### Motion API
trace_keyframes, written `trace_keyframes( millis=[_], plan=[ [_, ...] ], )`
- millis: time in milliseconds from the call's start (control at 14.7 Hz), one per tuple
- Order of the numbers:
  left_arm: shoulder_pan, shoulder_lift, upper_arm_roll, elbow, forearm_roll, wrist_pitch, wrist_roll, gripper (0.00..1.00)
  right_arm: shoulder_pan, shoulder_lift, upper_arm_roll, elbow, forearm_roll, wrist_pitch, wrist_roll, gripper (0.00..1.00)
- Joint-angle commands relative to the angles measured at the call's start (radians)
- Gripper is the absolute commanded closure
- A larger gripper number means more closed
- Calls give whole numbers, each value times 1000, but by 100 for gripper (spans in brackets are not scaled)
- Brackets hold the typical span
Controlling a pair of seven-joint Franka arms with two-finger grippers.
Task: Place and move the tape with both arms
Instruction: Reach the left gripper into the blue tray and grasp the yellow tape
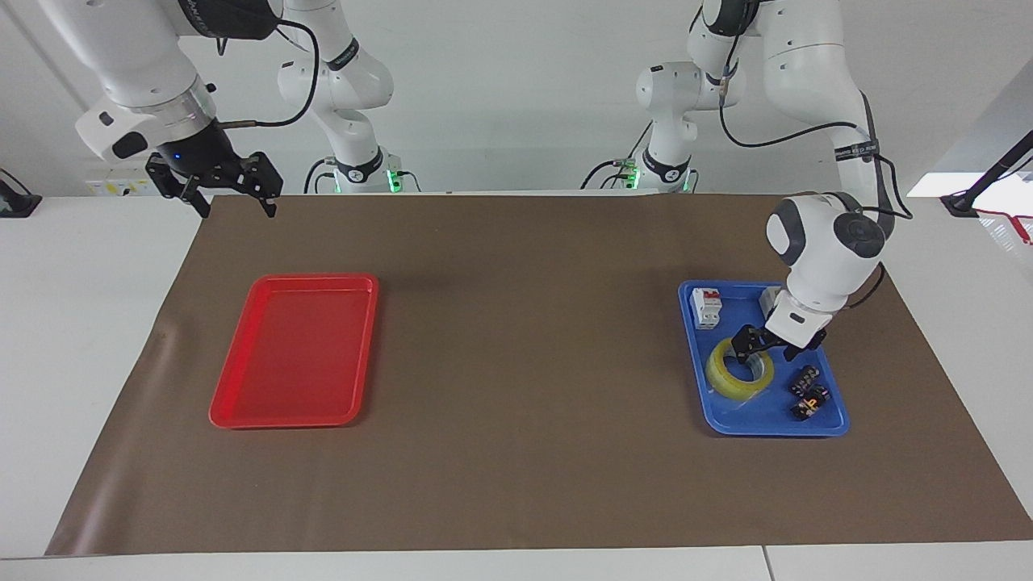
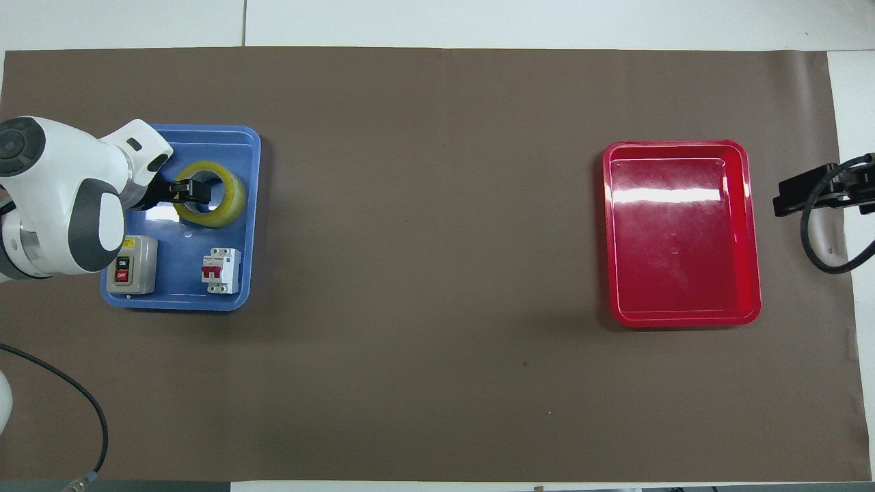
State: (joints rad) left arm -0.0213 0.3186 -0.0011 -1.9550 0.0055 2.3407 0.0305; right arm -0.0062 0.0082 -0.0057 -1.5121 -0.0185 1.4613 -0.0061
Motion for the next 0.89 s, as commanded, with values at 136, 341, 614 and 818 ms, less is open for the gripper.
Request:
trace_keyframes(
  millis=[136, 341, 614, 818],
  plan=[
    [3, 4, 0, -13, -7, 23, -9, 33, -12, -7, 1, -5, 9, 5, -20, 0],
    [4, 4, 0, -12, -7, 20, -96, 100, -12, -7, 3, -5, 11, 5, -20, 0],
    [0, -19, -2, -4, -7, -4, -107, 100, -12, -7, 3, -5, 11, 5, -18, 0],
    [-19, -88, -4, 19, -7, -117, -109, 100, -12, -7, 1, -5, 11, 5, -20, 0]
  ],
)
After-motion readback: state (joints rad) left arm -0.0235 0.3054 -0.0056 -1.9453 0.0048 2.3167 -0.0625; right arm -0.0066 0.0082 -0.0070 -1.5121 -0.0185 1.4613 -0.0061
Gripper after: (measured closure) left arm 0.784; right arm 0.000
